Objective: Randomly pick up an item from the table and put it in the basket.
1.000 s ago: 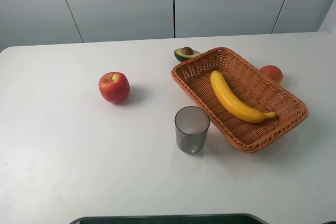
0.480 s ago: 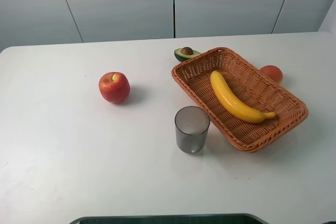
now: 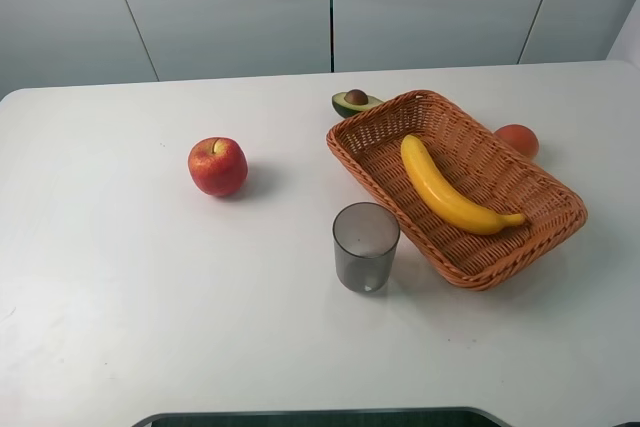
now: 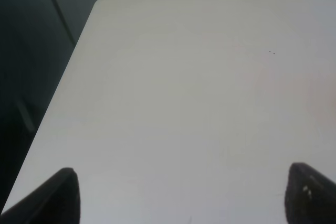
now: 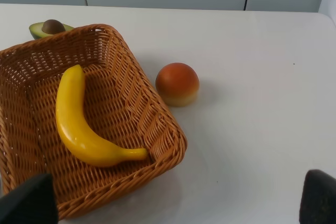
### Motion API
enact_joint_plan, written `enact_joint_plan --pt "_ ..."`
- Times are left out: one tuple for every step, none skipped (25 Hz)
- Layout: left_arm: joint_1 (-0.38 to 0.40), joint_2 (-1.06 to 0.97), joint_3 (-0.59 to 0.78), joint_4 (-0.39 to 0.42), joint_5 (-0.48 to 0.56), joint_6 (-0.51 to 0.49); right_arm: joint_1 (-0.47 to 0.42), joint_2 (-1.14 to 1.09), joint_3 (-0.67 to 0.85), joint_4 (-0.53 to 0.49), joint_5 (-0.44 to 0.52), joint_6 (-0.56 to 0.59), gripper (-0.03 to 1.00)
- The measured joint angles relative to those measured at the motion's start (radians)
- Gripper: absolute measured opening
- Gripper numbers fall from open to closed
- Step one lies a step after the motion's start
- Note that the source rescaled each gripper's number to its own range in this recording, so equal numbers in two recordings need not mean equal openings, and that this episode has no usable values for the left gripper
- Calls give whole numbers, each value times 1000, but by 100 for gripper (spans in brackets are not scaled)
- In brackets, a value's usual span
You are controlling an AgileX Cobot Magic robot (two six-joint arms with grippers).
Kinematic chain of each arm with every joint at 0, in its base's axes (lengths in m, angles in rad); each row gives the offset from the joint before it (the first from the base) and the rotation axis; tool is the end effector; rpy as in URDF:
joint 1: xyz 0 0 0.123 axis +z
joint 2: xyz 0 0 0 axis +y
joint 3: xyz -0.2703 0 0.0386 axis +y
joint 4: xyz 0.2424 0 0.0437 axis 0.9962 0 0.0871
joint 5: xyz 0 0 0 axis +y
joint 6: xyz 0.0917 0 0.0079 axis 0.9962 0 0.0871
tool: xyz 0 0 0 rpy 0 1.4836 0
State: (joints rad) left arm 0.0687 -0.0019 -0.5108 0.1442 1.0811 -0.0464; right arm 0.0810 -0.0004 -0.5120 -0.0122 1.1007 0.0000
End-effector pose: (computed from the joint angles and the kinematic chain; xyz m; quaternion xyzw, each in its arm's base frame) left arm -0.0003 0.0117 0.2761 -0.0530 0.8514 0.0777 0.5161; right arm 0.0003 -0.0010 0.2741 -0.0344 0.8596 0.0146 0.5095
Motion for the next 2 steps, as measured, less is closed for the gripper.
enact_joint_plan --pt "0 0 0 0 0 0 0 0 0 0 0 0 100" --pt "0 0 0 0 0 0 0 0 0 0 0 0 100"
